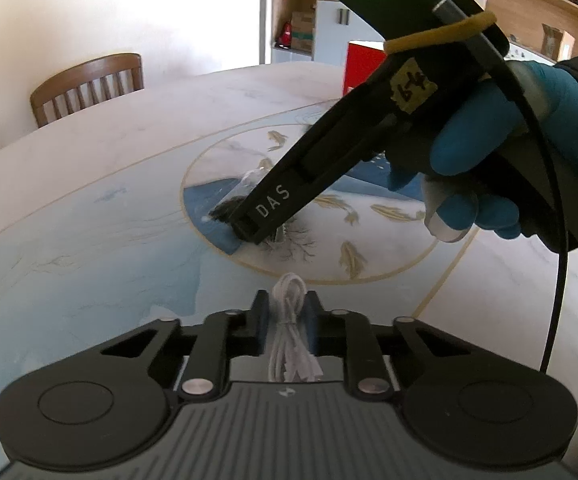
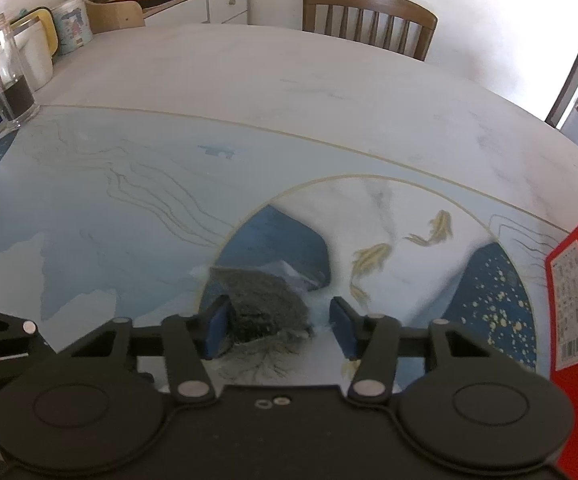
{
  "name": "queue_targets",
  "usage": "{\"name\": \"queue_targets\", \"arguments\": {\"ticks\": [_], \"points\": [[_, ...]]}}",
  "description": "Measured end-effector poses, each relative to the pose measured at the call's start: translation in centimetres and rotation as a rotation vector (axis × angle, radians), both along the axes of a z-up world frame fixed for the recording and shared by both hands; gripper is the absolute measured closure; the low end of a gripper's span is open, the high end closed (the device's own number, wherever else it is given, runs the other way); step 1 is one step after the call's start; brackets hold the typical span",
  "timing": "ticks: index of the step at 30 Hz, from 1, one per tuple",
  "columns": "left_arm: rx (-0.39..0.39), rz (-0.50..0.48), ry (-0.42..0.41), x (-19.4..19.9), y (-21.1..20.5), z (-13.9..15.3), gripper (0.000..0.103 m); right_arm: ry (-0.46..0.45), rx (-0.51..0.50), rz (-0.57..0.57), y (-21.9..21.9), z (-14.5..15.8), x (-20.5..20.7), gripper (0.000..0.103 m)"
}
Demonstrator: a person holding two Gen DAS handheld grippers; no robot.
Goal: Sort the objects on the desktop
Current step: 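Close the right gripper on the black pouch while the left closes on the white cable, then lift the black pouch and white cable and carry them over the shoebox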
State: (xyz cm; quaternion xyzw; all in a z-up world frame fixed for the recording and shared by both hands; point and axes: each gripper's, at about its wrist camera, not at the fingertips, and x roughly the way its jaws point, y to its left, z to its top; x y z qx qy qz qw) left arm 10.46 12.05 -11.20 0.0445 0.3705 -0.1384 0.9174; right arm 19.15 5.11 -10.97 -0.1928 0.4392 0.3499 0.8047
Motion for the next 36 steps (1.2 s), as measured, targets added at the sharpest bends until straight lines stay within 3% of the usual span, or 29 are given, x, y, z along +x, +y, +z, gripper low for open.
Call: {"name": "queue_targets", "arguments": {"ticks": [7,19,33,36], "points": [[-0.030,-0.001,0.019,0.1,-0.2,0.1,0.091,-0.010,-0.015,-0.023,-1.3,0.2,-0.2,0.063],[-0.117,0.067,0.051,0.9,0.6,1.0,0.091,-0.011,-0.023,-0.059,-4.5,1.6,-1.0,0.064],[-0.119,0.097,0.018,1.0,-0.9,4.2,0.092,-0.027,0.021,-0.077,-8.5,5.0,-1.7,0.064],[-0.119,0.097,0.008,0.9,-1.5,5.0,0.097,-0.029,0.039,-0.082,-9.4,5.8,-1.9,0.064]]}}
